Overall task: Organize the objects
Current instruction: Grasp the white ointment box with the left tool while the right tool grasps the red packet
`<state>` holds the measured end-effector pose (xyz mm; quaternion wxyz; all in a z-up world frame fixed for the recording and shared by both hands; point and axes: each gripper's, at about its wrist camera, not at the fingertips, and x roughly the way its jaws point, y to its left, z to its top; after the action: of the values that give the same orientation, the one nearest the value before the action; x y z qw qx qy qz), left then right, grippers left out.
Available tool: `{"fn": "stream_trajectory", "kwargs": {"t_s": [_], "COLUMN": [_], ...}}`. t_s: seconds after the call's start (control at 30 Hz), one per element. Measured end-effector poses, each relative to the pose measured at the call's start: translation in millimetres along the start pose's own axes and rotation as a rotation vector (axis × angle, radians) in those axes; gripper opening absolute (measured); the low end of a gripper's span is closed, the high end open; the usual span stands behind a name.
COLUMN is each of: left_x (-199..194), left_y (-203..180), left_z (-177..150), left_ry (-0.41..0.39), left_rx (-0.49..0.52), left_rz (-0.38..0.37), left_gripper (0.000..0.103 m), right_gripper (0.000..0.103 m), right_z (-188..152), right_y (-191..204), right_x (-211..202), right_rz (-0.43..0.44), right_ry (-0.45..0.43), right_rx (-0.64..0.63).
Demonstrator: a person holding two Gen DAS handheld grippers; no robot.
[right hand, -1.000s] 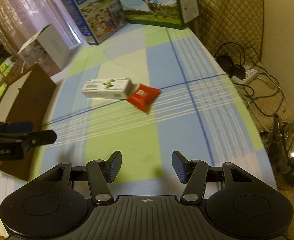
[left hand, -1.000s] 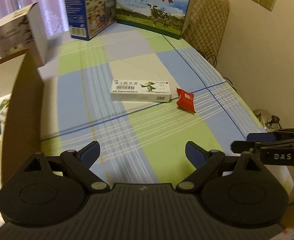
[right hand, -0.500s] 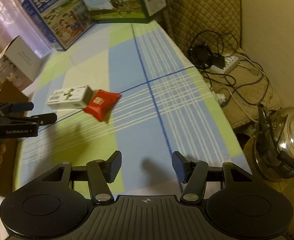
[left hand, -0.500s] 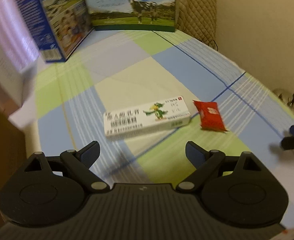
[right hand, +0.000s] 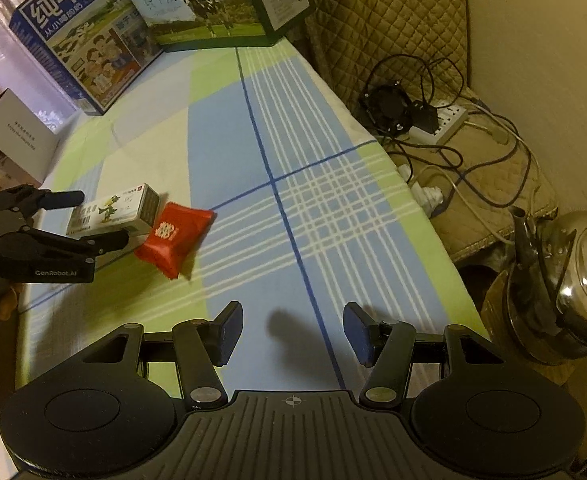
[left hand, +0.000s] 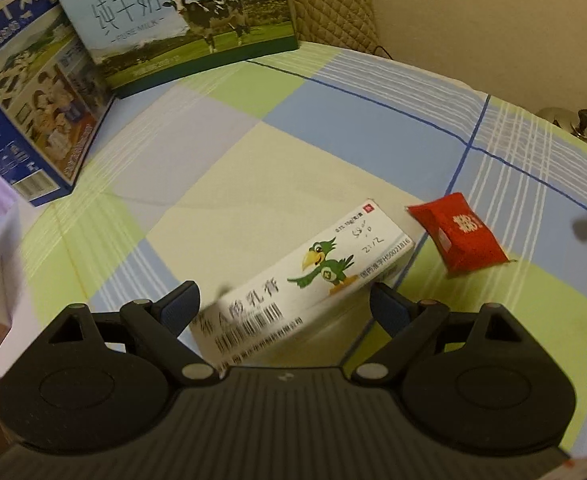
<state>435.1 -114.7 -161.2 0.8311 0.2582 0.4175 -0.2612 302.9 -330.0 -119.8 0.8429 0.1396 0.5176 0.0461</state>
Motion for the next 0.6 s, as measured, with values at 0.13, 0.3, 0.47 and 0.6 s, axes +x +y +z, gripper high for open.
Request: {"fn": "stream_trajectory", "kwargs": {"t_s": [0.13, 0.3, 0.47, 0.6], "left_x": [10, 5, -4, -14], "left_y": [9, 14, 16, 21], "left_z": [2, -3, -11, -23], "left_ry": [0.028, 0.031, 0.029, 0.045], "left_rx": [-0.042, -0.125, -0.218, -0.326], "left_rz": [-0.074, -0.137, -0.122, -0.072], "left_gripper": [0.082, 0.061, 0.035, 0.033], "right_gripper": [0.053, 0.053, 0.053, 0.053], "right_z": [9, 22, 32, 38], "right_y": [7, 26, 51, 70], "right_x": [6, 17, 32, 49], "right_rz": [0.009, 0.057, 0.109, 0.109], "right_ry": [-0.009, -0.021, -0.033, -0.037], "right_rx": [-0.009, -0.043, -0.078, -0.098]}}
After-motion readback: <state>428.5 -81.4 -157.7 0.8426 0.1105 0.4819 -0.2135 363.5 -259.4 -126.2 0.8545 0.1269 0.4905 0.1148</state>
